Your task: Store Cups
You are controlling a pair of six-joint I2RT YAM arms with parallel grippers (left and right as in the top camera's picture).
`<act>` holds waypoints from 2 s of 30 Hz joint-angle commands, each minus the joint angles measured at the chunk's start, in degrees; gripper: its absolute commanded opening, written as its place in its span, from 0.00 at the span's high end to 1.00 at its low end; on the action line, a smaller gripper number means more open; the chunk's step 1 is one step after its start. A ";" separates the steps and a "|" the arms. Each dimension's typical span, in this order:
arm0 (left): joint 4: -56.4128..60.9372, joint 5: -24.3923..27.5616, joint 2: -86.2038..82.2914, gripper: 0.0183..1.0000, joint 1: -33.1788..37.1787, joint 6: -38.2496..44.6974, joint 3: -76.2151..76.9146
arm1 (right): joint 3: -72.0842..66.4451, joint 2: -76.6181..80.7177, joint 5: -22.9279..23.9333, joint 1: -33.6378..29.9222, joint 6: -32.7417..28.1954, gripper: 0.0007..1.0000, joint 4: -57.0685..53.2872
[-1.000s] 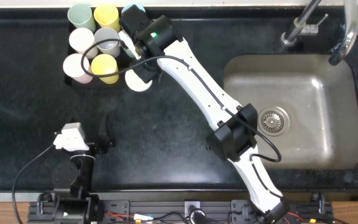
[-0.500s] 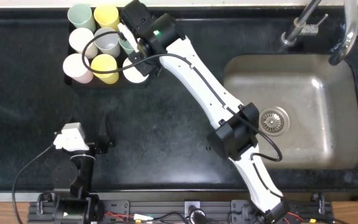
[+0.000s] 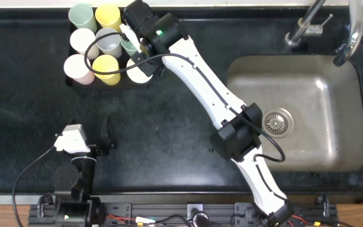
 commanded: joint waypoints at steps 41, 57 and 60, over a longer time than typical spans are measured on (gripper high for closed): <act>-0.15 -0.04 -0.42 0.00 -0.07 0.92 -0.04 | 0.61 5.77 -2.51 0.48 -0.79 0.96 2.78; -0.15 -0.04 -0.42 0.00 -0.07 0.92 -0.04 | 2.05 5.05 0.57 0.37 -1.66 0.00 2.56; -0.13 -0.04 -0.42 0.00 -0.07 0.92 -0.04 | 3.78 3.65 1.40 0.17 -1.62 0.00 2.47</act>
